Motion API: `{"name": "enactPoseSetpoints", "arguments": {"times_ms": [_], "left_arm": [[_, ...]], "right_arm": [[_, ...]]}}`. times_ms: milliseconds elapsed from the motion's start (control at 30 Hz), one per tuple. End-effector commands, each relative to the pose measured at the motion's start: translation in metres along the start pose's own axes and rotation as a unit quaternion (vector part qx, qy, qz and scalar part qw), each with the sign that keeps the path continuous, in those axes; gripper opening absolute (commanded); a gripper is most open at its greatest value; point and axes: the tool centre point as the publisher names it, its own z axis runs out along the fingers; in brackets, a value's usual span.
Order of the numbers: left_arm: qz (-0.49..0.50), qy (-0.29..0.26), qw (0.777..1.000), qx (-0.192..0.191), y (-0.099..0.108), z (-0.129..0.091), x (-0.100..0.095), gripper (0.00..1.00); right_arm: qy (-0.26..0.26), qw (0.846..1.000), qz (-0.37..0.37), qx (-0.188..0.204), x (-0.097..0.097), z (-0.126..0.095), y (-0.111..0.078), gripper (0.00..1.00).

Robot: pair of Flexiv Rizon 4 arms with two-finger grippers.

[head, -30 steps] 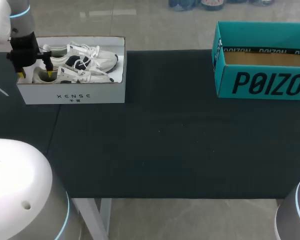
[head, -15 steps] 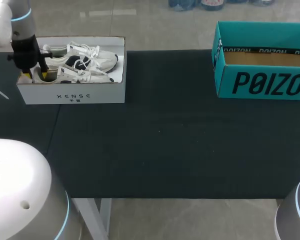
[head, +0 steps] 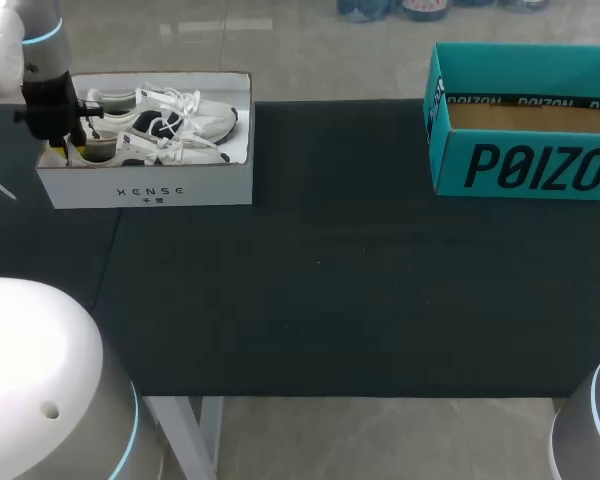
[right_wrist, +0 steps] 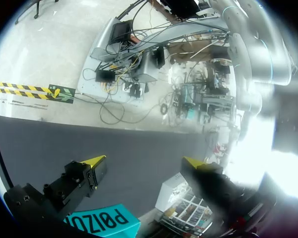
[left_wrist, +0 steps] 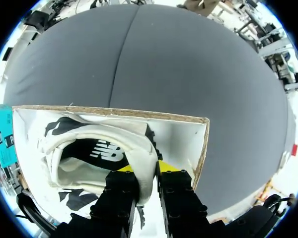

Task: Take the shoe out of the shoebox, open the shoe tongue, remove and reinsert the insole, then place the shoe into the shoebox

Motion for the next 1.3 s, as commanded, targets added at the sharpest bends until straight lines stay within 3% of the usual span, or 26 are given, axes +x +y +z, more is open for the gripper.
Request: {"name": "enactPoseSetpoints", "arguments": {"times_ms": [33, 367, 700, 1033, 1300], "left_arm": [[0.0, -0.001, 1.0, 0.0, 0.002, 0.002, -0.002, 0.0], [0.002, 0.005, 1.0, -0.009, 0.002, -0.005, 0.003, 0.0], [-0.003, 0.01, 0.999, -0.03, 0.0, -0.033, 0.011, 0.0], [-0.013, 0.009, 0.998, -0.065, 0.013, -0.102, 0.007, 0.0], [-0.028, 0.026, 0.994, -0.106, 0.011, -0.186, 0.007, 0.0]], "right_arm": [[0.003, 0.984, 0.0, 0.18, -0.002, 0.001, 0.008, 1.0], [0.003, 0.984, 0.0, 0.18, -0.002, 0.001, 0.008, 1.0], [0.003, 0.984, 0.0, 0.18, -0.002, 0.001, 0.008, 1.0], [0.003, 0.984, 0.0, 0.18, -0.002, 0.001, 0.008, 1.0], [0.003, 0.984, 0.0, 0.18, -0.002, 0.001, 0.008, 1.0]]}}
